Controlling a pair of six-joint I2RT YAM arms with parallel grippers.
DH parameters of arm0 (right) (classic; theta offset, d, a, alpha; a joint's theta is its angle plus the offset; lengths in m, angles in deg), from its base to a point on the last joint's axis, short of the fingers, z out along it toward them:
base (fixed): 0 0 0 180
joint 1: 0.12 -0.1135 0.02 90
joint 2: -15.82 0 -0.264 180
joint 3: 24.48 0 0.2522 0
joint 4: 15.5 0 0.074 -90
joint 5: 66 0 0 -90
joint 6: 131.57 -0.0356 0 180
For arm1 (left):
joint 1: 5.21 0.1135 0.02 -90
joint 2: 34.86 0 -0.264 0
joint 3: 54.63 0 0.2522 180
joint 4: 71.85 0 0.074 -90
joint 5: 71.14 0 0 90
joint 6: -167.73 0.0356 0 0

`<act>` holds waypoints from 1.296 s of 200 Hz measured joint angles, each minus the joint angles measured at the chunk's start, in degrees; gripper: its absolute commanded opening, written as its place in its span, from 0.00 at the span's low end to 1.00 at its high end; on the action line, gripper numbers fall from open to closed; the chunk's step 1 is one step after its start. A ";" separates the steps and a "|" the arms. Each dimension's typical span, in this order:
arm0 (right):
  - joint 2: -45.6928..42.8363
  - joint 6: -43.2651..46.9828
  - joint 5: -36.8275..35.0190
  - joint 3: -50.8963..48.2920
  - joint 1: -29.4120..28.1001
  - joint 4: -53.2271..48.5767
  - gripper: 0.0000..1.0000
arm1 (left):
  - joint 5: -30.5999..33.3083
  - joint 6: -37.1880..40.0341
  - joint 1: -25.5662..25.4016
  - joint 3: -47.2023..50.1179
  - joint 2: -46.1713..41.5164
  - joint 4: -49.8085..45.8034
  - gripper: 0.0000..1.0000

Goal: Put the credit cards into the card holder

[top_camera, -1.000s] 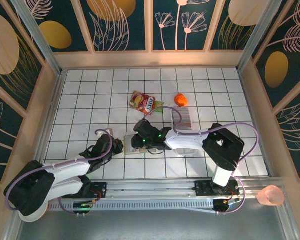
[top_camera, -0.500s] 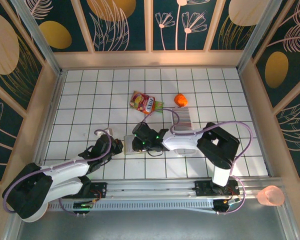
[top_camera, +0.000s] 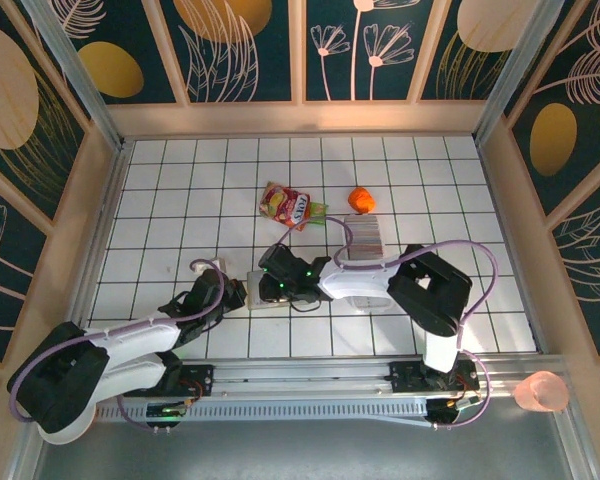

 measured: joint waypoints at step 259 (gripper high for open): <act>-0.59 -0.11 -9.42 -3.41 -1.05 1.53 0.01 | -4.74 -2.56 0.00 -3.13 4.33 0.63 0.17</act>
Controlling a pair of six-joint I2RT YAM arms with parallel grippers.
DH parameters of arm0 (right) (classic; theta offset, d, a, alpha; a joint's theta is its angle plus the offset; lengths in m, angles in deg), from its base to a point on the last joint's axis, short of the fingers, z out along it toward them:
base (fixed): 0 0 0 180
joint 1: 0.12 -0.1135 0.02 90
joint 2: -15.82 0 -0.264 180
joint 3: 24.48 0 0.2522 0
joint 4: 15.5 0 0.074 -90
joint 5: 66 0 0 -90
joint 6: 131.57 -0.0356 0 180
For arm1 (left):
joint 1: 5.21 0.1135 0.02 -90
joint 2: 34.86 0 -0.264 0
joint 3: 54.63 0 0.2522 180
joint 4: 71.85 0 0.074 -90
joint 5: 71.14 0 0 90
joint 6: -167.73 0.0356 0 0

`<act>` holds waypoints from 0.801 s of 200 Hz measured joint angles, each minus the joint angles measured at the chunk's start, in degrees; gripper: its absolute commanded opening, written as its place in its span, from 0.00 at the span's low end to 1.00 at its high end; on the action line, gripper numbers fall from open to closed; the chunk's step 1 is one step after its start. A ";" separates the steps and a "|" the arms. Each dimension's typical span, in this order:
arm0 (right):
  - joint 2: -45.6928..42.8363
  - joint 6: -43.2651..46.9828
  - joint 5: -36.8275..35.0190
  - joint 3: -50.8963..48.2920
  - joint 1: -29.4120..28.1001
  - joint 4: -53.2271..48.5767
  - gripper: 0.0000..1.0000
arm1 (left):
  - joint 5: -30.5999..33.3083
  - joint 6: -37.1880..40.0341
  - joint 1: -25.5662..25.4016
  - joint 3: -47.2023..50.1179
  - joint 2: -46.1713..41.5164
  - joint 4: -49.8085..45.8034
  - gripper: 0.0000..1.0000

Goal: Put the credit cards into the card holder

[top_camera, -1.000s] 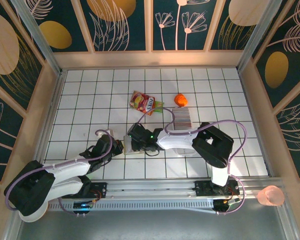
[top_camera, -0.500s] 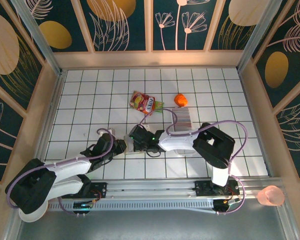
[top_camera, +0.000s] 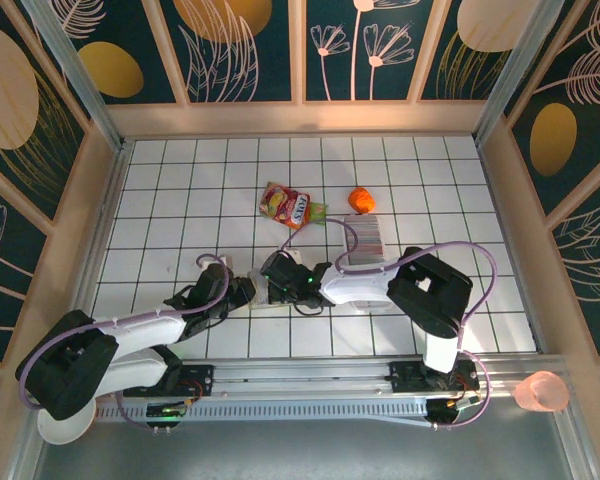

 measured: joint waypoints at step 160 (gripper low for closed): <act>-0.28 0.00 0.13 -0.57 0.04 0.74 0.01 | -1.99 -4.98 0.00 -0.02 0.09 2.12 0.37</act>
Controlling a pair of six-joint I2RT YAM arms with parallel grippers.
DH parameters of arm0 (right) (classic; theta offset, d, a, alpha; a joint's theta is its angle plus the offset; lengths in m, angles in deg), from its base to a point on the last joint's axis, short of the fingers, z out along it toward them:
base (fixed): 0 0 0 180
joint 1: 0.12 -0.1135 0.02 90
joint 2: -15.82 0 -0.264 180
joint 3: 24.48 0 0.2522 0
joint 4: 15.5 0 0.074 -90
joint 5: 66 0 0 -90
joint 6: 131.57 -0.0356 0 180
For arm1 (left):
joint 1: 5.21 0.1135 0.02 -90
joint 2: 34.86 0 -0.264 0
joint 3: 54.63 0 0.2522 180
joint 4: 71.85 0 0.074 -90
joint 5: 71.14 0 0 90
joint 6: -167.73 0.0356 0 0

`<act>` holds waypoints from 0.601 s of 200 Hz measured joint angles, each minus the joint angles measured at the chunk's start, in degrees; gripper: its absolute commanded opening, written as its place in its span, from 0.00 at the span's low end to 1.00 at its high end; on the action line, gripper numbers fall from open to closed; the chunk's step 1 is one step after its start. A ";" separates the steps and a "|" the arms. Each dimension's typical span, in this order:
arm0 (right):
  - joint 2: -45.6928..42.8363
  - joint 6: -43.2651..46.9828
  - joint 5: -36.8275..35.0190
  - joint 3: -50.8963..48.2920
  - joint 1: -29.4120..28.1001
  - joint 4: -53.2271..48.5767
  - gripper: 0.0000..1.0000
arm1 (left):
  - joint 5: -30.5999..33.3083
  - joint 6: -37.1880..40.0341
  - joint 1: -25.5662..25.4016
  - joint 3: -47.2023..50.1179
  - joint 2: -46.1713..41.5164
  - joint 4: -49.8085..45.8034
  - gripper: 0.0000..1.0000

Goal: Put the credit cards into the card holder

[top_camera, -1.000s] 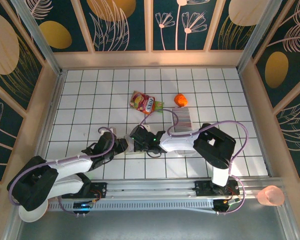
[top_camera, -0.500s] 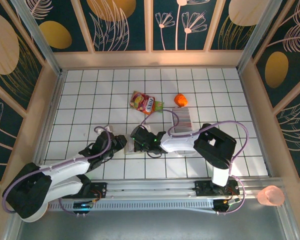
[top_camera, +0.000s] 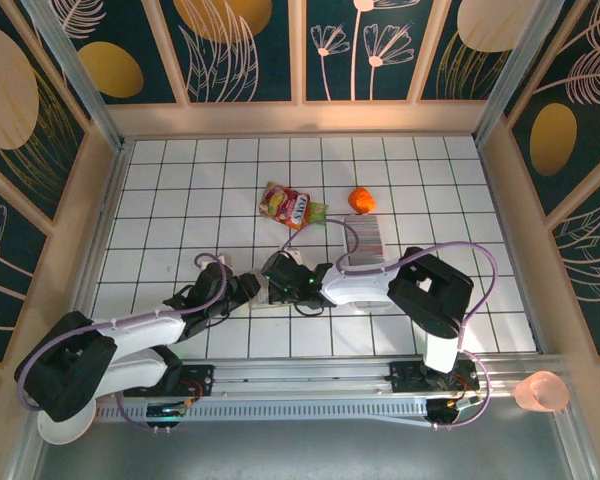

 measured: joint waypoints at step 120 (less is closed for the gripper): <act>-0.02 -0.13 0.09 -0.22 0.00 0.35 0.01 | -2.86 0.00 0.00 -0.13 1.40 1.66 0.35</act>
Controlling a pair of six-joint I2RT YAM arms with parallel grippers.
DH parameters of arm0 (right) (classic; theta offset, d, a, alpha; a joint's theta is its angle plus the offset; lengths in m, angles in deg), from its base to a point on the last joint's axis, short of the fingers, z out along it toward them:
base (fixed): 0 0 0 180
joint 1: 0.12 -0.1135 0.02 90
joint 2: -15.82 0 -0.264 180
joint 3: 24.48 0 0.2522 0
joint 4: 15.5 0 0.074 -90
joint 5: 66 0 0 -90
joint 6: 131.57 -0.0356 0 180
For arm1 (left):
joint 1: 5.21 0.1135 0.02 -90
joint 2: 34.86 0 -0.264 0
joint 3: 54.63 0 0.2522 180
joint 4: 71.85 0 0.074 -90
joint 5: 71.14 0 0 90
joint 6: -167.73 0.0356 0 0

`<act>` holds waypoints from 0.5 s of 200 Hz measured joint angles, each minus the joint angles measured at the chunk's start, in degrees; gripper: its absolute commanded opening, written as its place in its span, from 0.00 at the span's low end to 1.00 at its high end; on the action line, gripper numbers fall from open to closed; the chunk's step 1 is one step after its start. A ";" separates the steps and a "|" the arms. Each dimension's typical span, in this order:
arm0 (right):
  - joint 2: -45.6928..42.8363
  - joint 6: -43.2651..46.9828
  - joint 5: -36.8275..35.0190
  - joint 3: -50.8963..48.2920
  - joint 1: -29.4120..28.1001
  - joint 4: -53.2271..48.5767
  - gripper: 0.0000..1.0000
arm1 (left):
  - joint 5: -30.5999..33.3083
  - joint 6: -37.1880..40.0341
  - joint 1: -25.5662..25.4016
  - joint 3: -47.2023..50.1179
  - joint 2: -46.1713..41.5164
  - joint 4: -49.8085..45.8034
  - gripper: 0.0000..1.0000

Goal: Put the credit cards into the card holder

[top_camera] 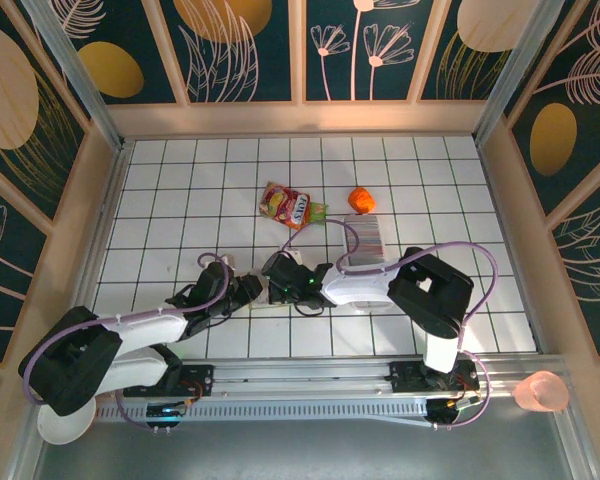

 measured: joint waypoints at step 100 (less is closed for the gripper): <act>0.00 0.00 0.00 -0.02 0.00 0.04 0.01 | -0.44 0.22 0.00 -1.22 -4.00 -1.64 0.32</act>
